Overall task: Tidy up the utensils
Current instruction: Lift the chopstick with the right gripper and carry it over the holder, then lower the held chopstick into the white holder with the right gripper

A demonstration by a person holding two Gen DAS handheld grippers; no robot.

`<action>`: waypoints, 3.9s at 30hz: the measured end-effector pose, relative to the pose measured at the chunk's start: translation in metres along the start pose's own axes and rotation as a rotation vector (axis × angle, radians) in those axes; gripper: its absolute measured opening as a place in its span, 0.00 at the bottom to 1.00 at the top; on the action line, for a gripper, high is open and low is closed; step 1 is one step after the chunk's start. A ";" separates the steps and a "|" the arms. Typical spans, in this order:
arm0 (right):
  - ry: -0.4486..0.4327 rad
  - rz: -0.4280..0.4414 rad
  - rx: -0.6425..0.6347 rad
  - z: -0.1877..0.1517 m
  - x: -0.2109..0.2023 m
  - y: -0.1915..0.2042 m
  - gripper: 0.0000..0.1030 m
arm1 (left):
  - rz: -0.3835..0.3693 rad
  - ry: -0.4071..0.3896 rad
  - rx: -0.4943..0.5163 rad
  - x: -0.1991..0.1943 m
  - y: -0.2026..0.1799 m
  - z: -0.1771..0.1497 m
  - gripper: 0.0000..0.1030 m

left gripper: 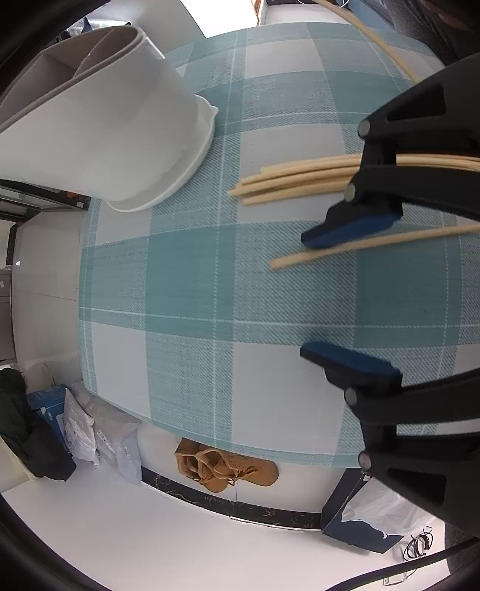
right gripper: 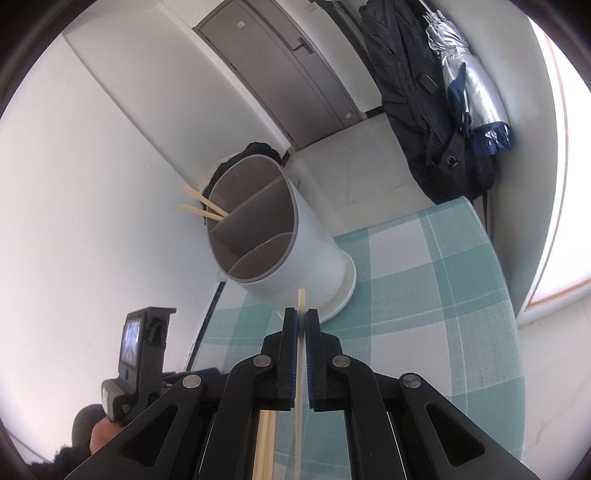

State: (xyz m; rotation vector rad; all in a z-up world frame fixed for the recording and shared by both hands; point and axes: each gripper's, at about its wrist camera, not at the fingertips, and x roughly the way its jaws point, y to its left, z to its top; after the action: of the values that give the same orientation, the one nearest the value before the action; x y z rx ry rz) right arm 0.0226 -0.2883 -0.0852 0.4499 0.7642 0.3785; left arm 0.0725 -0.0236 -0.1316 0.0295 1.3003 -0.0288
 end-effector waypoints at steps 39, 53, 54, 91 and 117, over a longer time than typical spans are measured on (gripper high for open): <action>-0.183 -0.067 -0.385 -0.033 -0.036 0.085 0.03 | -0.253 -0.490 0.131 -0.146 -0.018 -0.031 0.01; -0.256 -0.129 -0.322 -0.033 -0.044 0.089 0.03 | -0.287 -0.443 0.203 -0.156 -0.028 -0.026 0.01; -0.267 -0.133 -0.317 -0.031 -0.046 0.090 0.03 | -0.289 -0.440 0.210 -0.157 -0.030 -0.025 0.01; -0.355 -0.021 -0.403 0.111 -0.077 0.119 0.03 | -0.393 -0.557 0.149 -0.260 -0.041 0.094 0.01; -0.263 -0.007 -0.575 0.178 0.032 0.140 0.03 | -0.381 -0.613 -0.012 -0.188 -0.002 0.169 0.01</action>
State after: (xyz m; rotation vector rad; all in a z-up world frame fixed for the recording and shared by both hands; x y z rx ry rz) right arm 0.1512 -0.1997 0.0820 -0.0456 0.3738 0.4999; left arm 0.1850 -0.0307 0.0949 -0.2230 0.6783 -0.3315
